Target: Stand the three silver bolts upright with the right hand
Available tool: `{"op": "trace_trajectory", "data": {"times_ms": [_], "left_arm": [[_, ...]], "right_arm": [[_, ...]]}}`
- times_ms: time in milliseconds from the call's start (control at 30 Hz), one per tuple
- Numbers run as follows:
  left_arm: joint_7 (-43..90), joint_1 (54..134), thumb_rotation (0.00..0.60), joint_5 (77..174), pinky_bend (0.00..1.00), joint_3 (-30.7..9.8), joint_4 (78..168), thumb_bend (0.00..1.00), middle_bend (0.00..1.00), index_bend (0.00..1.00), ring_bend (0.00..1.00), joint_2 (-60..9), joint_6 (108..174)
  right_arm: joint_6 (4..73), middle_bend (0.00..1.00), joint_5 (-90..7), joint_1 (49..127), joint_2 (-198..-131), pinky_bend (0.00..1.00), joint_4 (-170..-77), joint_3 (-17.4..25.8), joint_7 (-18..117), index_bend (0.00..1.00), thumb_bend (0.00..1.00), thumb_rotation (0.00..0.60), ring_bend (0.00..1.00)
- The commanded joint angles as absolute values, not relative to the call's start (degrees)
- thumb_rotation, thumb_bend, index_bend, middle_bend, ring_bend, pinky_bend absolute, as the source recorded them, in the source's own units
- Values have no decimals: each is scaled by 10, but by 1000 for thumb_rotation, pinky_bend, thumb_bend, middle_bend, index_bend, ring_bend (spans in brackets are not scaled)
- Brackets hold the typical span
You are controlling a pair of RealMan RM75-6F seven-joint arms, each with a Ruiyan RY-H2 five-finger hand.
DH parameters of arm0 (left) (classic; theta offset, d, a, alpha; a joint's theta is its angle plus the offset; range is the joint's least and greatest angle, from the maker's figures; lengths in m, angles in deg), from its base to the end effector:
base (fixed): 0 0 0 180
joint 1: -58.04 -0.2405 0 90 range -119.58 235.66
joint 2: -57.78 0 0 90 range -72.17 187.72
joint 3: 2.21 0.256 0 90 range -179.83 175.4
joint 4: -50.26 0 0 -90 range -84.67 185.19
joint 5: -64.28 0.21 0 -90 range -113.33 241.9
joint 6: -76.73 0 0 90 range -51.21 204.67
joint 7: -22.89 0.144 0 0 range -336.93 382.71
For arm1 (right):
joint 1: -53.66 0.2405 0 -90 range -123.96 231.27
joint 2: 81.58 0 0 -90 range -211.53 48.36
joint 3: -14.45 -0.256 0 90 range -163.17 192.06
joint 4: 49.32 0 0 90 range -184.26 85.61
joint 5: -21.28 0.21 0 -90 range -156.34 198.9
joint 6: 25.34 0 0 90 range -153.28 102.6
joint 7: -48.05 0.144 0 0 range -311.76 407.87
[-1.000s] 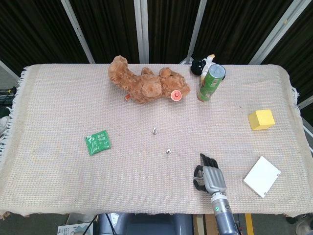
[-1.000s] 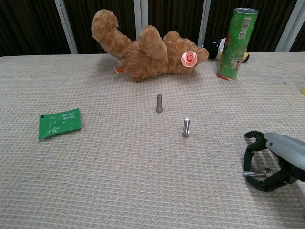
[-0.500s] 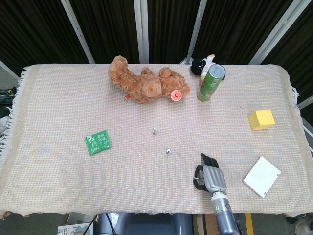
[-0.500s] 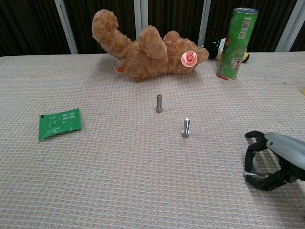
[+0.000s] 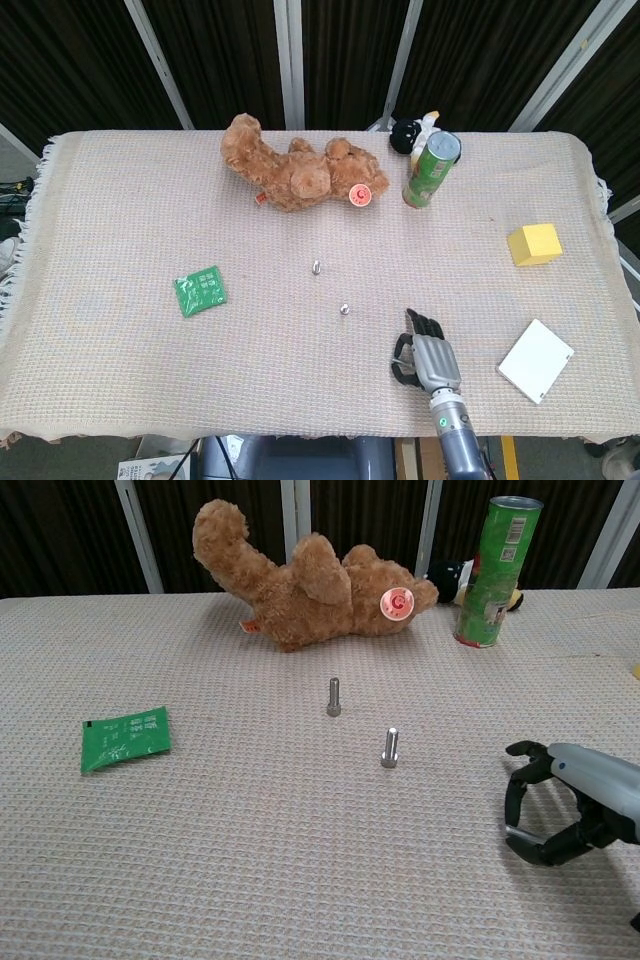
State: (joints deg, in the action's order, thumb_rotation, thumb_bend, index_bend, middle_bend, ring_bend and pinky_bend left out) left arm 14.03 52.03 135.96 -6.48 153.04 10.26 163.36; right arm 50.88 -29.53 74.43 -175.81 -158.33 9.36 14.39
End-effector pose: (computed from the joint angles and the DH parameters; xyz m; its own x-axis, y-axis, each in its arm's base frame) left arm -0.3432 0.1174 0.2540 0.3491 -0.0258 0.9367 0.8683 0.3847 -0.3130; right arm -0.1788 -0.2079 -0.0271 0.1112 -0.4127 0.9041 -0.9800 0.1054 0.1686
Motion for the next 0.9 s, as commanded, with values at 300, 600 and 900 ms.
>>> {"op": "trace_trajectory", "data": {"times_ms": [300,600,900], "left_arm": [[138,520,600,1358,93,-65,1530,74,11,88,0,104,1632],[138,521,600,1357,93,-65,1530,74,11,88,0,104,1631],[142,521,600,1356,93,-65,1532,74,11,88,0,103,1631]], "right_arm": [[505,0,-284,756,-1758,39,-1600,83,133,603,370,600,3],[509,0,-282,762,-1757,39,-1609,77,128,602,370,600,3],[511,0,-281,766,-1752,39,-1615,73,132,603,370,600,3]]}}
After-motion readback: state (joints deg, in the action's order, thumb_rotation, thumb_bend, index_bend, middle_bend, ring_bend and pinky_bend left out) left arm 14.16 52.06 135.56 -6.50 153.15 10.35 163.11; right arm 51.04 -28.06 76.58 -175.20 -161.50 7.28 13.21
